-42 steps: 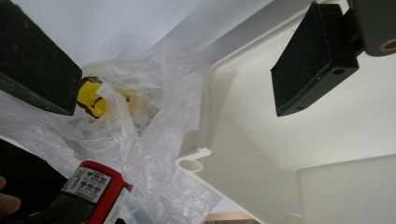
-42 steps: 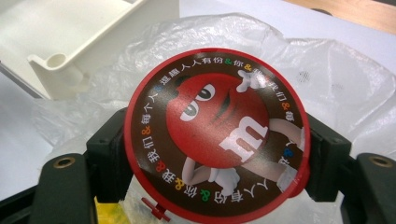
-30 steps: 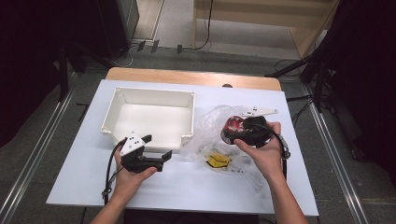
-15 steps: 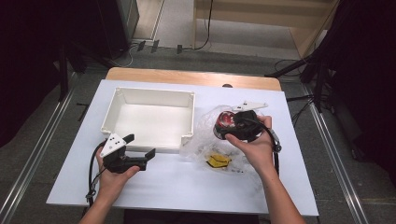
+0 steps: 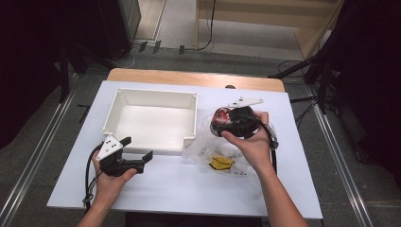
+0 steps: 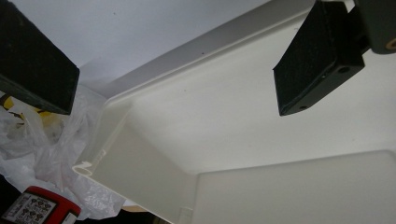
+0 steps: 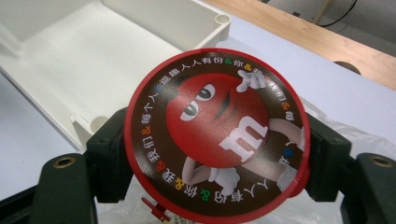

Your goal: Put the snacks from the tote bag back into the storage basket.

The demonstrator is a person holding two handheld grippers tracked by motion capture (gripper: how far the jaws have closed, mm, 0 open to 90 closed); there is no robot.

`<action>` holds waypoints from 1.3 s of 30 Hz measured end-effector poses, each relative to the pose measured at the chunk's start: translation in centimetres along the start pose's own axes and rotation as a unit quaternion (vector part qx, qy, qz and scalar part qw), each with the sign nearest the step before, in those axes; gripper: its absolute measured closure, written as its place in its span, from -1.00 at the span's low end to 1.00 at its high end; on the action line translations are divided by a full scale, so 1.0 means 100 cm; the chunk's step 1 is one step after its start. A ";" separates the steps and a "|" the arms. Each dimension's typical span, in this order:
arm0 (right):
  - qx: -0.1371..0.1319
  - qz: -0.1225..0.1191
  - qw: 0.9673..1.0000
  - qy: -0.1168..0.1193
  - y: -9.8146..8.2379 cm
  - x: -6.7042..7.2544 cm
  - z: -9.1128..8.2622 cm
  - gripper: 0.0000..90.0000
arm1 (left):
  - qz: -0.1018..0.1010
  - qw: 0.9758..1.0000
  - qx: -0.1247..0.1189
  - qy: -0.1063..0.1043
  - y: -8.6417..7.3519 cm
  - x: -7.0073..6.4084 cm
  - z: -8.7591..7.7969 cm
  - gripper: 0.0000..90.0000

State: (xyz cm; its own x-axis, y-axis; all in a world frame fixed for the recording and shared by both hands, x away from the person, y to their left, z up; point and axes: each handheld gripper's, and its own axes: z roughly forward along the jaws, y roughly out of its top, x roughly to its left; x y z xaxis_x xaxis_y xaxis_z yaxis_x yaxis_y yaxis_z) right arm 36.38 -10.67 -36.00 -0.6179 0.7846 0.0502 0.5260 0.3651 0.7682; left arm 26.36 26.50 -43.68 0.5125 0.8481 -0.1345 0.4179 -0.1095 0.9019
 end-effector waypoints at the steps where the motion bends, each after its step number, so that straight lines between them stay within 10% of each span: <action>1: 0.001 0.000 1.000 0.000 0.001 0.000 0.000 -0.42 | -0.001 1.000 -0.002 0.001 0.001 0.001 -0.002 -0.99; 39: -0.012 -0.041 0.998 0.051 0.027 0.020 0.030 -0.42 | -0.003 1.000 -0.002 0.020 -0.005 0.018 -0.018 -0.99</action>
State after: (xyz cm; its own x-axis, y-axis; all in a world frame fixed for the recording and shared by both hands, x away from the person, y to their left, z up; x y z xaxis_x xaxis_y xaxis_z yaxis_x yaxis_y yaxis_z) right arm 38.32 -6.65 -35.70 -0.7146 0.6977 0.0499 0.4574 0.4122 0.7879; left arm 25.72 29.05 -43.66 0.4791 0.8691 -0.1230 0.4170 -0.1020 0.9032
